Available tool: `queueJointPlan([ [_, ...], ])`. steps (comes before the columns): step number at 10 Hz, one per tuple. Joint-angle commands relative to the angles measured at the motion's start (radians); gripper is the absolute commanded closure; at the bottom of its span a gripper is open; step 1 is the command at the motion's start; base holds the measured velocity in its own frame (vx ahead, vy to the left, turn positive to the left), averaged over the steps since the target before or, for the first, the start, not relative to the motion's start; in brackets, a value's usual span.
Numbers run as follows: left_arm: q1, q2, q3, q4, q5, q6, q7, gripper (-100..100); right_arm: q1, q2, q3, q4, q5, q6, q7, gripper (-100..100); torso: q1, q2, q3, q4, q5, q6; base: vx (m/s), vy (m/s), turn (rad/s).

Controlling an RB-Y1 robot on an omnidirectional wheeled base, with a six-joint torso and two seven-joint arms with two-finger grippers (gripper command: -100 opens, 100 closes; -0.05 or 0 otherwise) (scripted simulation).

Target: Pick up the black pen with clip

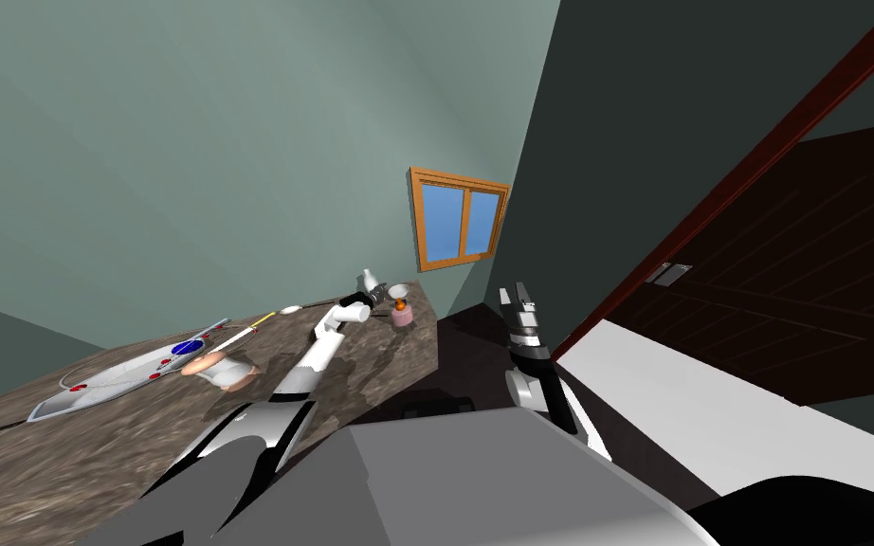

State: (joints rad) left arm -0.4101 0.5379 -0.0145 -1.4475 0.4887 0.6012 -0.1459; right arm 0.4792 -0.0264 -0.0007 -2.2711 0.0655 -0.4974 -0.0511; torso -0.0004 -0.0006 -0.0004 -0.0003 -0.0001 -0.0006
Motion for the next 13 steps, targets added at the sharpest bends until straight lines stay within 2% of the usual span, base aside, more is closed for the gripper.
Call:
queueJointPlan([
  [1, -0.05, 0.014, -0.004, 0.05, 0.012, 0.05, -0.006, -100, 0.0, 0.0, 0.0, 0.0, 0.0, 0.0, 0.0, 0, 0.0, 0.0, 0.0, 0.0, 0.0, 0.0, 0.011, -0.013, -0.025],
  [2, -0.053, 0.014, -0.004, 0.075, 0.012, 0.079, -0.006, -100, 0.0, 0.0, 0.0, 0.0, 0.0, 0.0, 0.0, 0, 0.0, 0.0, 0.0, 0.0, 0.0, 0.0, 0.011, -0.012, -0.017],
  [3, -0.094, 0.026, -0.009, 0.099, 0.023, 0.113, -0.013, -100, 0.0, 0.0, 0.0, 0.0, 0.0, 0.0, 0.0, 0, 0.0, 0.0, 0.0, 0.0, 0.0, 0.0, 0.012, -0.015, -0.026],
  [4, -0.103, 0.026, -0.009, 0.124, 0.023, 0.145, -0.013, -100, 0.0, 0.0, 0.0, 0.0, 0.0, 0.0, 0.0, 0, 0.0, 0.0, 0.0, 0.0, 0.0, 0.0, 0.011, -0.012, -0.015],
  [5, -0.103, 0.026, -0.009, 0.146, 0.023, 0.149, -0.013, -100, 0.0, 0.0, 0.0, 0.0, 0.0, 0.0, 0.0, 0, 0.0, 0.0, 0.0, 0.0, 0.0, 0.0, 0.005, -0.005, 0.003],
  [6, -0.147, 0.036, -0.014, 0.173, 0.033, 0.195, -0.019, -100, 0.0, 0.0, 0.0, 0.0, 0.0, 0.0, 0.0, 0, 0.0, 0.0, 0.0, 0.0, 0.0, 0.0, 0.01, -0.006, -0.026],
  [8, -0.152, 0.036, -0.014, 0.219, 0.033, 0.212, -0.019, -100, 0.0, 0.0, 0.0, 0.0, 0.0, 0.0, 0.0, 0, 0.0, 0.0, 0.0, 0.0, 0.0, 0.0, 0.01, -0.003, -0.009],
  [9, -0.2, 0.044, -0.019, 0.259, 0.041, 0.256, -0.025, -100, 0.0, 0.0, 0.0, 0.0, 0.0, 0.0, 0.0, 0, 0.001, 0.0, 0.0, 0.0, 0.0, 0.0, 0.014, -0.002, -0.024],
  [10, -0.2, 0.044, -0.019, 0.291, 0.041, 0.274, -0.025, -100, 0.0, 0.0, 0.0, 0.0, 0.0, 0.0, 0.0, 0, 0.001, 0.0, 0.0, 0.0, 0.0, 0.0, 0.017, -0.001, -0.022],
  [11, -0.245, 0.051, -0.024, 0.329, 0.047, 0.3, -0.031, -100, 0.0, 0.0, 0.0, 0.0, 0.0, 0.0, 0.0, 0, 0.001, -0.001, 0.0, 0.0, 0.0, 0.0, 0.02, 0.0, -0.029],
  [12, -0.246, 0.051, -0.024, 0.359, 0.047, 0.326, -0.031, -100, 0.0, 0.0, 0.0, 0.0, 0.0, 0.0, 0.0, 0, 0.001, -0.001, 0.0, 0.0, 0.0, 0.0, 0.02, 0.003, -0.02],
  [13, -0.246, 0.051, -0.024, 0.362, 0.047, 0.333, -0.031, -100, 0.0, 0.0, 0.0, 0.0, 0.0, 0.0, 0.0, 0, 0.001, -0.001, 0.0, 0.0, 0.0, 0.0, 0.008, 0.001, 0.007],
])
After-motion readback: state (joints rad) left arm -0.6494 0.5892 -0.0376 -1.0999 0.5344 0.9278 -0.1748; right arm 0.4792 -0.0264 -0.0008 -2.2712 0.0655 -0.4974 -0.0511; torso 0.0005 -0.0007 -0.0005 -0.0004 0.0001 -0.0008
